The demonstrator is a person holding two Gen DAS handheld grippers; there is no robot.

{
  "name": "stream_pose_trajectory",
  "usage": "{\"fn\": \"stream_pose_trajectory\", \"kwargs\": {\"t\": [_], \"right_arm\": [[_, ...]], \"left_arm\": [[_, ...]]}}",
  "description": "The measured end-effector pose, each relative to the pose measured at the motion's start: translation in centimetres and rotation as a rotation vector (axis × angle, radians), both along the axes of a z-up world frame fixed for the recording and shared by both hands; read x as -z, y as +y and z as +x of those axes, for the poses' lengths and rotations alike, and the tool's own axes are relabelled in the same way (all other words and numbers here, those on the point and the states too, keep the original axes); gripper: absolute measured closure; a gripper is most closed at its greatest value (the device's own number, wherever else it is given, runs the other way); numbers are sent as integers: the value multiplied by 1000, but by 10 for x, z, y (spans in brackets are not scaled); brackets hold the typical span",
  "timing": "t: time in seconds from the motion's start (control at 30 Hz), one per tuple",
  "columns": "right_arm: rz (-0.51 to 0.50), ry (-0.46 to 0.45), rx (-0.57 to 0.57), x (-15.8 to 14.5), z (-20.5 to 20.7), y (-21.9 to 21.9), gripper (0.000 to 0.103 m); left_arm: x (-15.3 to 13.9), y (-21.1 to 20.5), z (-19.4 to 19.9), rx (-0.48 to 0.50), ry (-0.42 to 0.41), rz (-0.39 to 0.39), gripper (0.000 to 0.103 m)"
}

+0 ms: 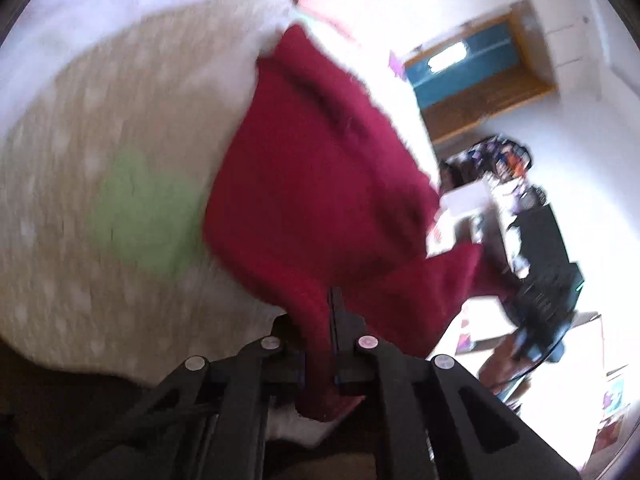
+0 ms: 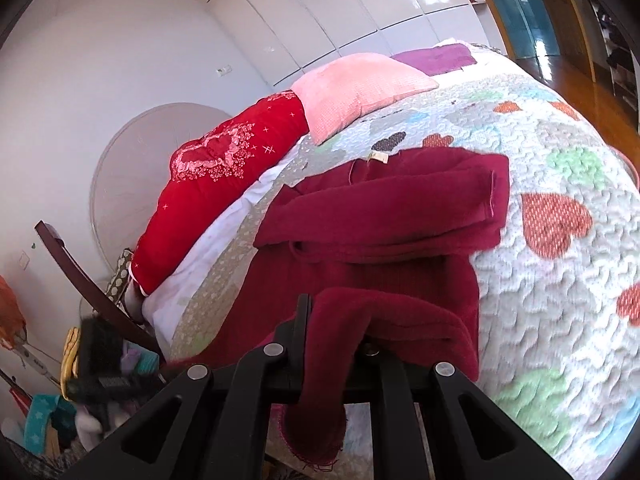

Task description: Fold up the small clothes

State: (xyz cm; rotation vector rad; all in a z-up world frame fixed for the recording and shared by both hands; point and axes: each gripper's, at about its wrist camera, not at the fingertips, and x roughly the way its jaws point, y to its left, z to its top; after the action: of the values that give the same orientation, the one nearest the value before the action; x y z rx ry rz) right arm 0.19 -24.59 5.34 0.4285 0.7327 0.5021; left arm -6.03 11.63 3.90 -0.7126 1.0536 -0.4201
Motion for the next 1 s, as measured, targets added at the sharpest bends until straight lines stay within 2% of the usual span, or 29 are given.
{"fn": "stream_pose_trajectory", "kwargs": {"t": [0.17, 0.27, 0.4, 0.47, 0.57, 0.7, 0.77, 0.97, 1.0], "right_arm": [[18, -14, 15, -19, 44, -5, 95], [27, 15, 29, -22, 83, -7, 95], [31, 91, 110, -4, 140, -16, 94], [38, 134, 152, 10, 164, -22, 94], [76, 205, 176, 32, 193, -30, 94], [189, 288, 209, 58, 221, -44, 89], [276, 317, 239, 71, 230, -53, 89], [501, 368, 290, 91, 238, -72, 80], [526, 372, 291, 91, 239, -73, 73]], "left_arm": [[-45, 0, 58, -27, -80, 22, 95], [-59, -5, 108, -43, -103, 78, 95], [-47, -17, 182, -56, -44, 151, 95], [-34, -25, 216, -60, -10, 214, 95], [-15, -29, 247, -69, 31, 219, 95], [-4, -24, 278, -89, 54, 126, 95], [-3, -15, 285, -122, 59, 25, 93], [-5, 4, 304, -155, 51, -169, 69], [-6, 7, 306, -164, 48, -197, 62]]}}
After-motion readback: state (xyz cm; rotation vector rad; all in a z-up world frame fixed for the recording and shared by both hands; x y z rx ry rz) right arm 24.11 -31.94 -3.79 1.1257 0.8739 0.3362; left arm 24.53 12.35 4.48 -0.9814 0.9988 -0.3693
